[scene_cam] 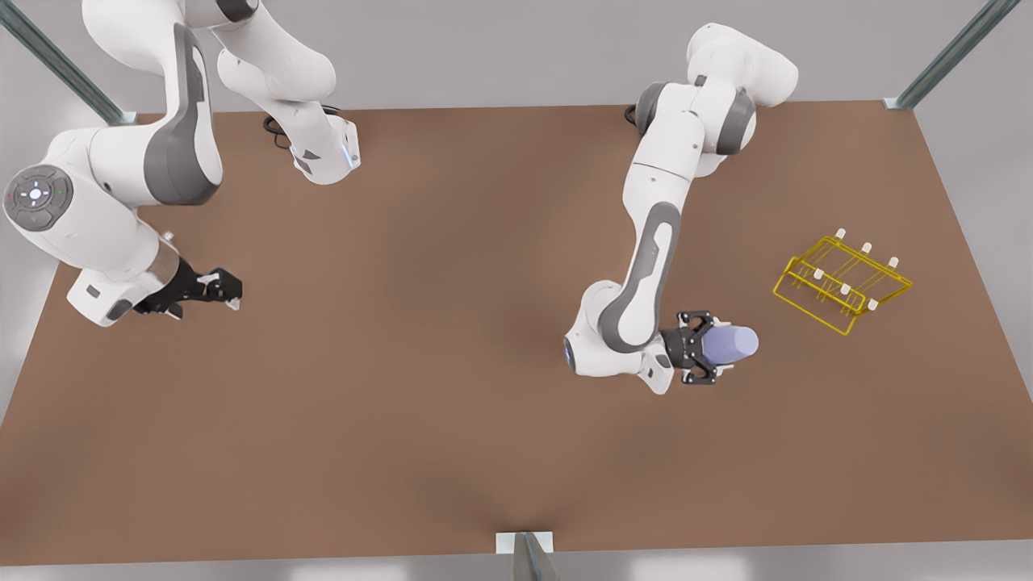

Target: Place the cup on the cup holder

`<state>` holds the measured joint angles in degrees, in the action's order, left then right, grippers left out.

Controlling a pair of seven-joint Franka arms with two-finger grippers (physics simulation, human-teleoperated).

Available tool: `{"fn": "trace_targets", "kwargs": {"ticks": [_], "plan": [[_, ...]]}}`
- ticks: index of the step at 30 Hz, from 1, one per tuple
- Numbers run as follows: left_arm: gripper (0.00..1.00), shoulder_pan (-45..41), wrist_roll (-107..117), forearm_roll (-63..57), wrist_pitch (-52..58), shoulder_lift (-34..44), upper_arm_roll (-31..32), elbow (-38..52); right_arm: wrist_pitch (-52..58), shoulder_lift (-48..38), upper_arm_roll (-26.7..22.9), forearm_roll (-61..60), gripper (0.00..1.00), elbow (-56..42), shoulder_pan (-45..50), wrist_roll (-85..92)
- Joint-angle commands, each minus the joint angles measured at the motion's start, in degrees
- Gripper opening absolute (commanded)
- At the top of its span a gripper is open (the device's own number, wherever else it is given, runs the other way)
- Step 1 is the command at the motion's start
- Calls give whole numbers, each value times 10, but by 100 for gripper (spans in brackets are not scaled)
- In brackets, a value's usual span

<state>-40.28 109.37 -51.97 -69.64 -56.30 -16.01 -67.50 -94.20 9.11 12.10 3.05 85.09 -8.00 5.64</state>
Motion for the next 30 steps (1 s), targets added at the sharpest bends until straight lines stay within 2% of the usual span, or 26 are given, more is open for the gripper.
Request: {"fn": "trace_targets", "kwargs": {"ticks": [1,11,18,23,27,30], "plan": [[72,11,134,-23,90,-9,-2,-9,-12,0,0,2,100,-1,-1,2],[72,107,201,-81,62,-37,-2,-40,-26,0,0,1,100,-1,-3,2],[72,123,291,-95,42,-29,-2,-127,-26,0,0,1,100,-1,-2,2],[72,133,343,-119,18,10,-2,-212,-44,0,0,2,100,-1,-2,3],[72,129,378,-110,19,16,14,-224,-44,0,0,1,100,-1,-1,2],[72,133,383,-101,18,52,34,-238,-44,0,0,1,100,-1,-1,2]]}}
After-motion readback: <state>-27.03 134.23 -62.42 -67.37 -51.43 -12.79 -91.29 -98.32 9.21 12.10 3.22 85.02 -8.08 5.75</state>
